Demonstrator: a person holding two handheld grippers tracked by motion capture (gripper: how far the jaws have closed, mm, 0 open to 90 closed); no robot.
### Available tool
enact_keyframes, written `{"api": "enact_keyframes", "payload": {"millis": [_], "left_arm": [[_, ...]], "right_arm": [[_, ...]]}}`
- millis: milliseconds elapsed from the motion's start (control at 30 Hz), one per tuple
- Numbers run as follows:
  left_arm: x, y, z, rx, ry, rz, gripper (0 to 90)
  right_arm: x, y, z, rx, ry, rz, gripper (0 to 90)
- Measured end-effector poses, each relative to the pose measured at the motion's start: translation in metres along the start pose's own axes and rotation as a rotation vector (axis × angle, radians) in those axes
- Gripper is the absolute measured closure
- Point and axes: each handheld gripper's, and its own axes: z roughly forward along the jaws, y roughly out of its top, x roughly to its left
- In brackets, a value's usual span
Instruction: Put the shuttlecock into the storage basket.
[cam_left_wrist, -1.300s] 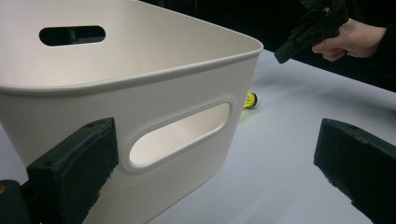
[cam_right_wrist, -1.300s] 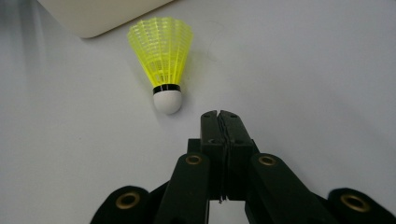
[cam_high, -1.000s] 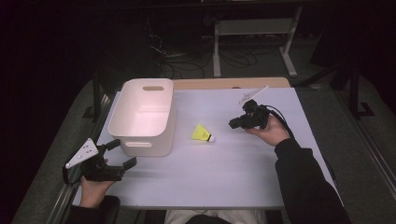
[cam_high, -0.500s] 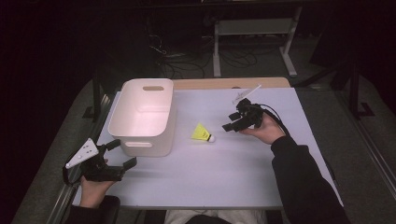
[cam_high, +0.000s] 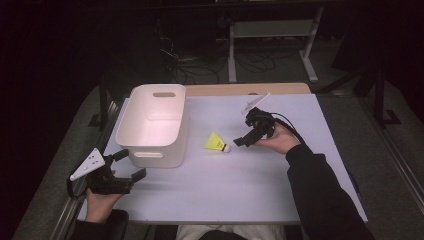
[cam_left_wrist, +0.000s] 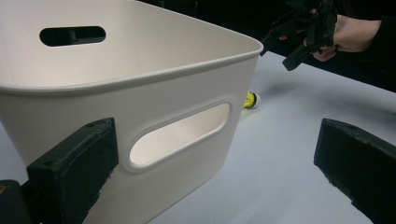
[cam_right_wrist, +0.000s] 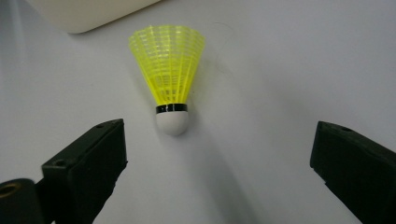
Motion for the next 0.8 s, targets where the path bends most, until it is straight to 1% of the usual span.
{"api": "enact_keyframes", "payload": {"millis": [100, 200, 233, 300, 467, 800], "left_arm": [[0.0, 0.0, 0.0, 0.0, -0.001, 0.0, 0.0], [0.0, 0.0, 0.0, -0.001, -0.001, -0.001, 0.0], [0.0, 0.0, 0.0, -0.002, -0.001, 0.0, 0.0], [0.0, 0.0, 0.0, -0.001, -0.002, 0.0, 0.0], [0.0, 0.0, 0.0, 0.0, -0.004, 0.001, 0.0], [0.0, 0.0, 0.0, 0.0, -0.004, 0.001, 0.0]], "right_arm": [[0.002, 0.001, 0.004, 0.001, 0.021, -0.003, 0.0], [0.002, 0.002, 0.008, 0.006, 0.027, -0.008, 0.0], [0.002, 0.003, 0.013, 0.014, 0.042, -0.01, 0.0], [0.003, 0.003, 0.016, 0.02, 0.052, -0.014, 0.0], [0.003, 0.002, 0.024, 0.038, 0.06, -0.018, 0.0], [0.002, 0.003, 0.035, 0.036, 0.08, -0.023, 0.0]]}}
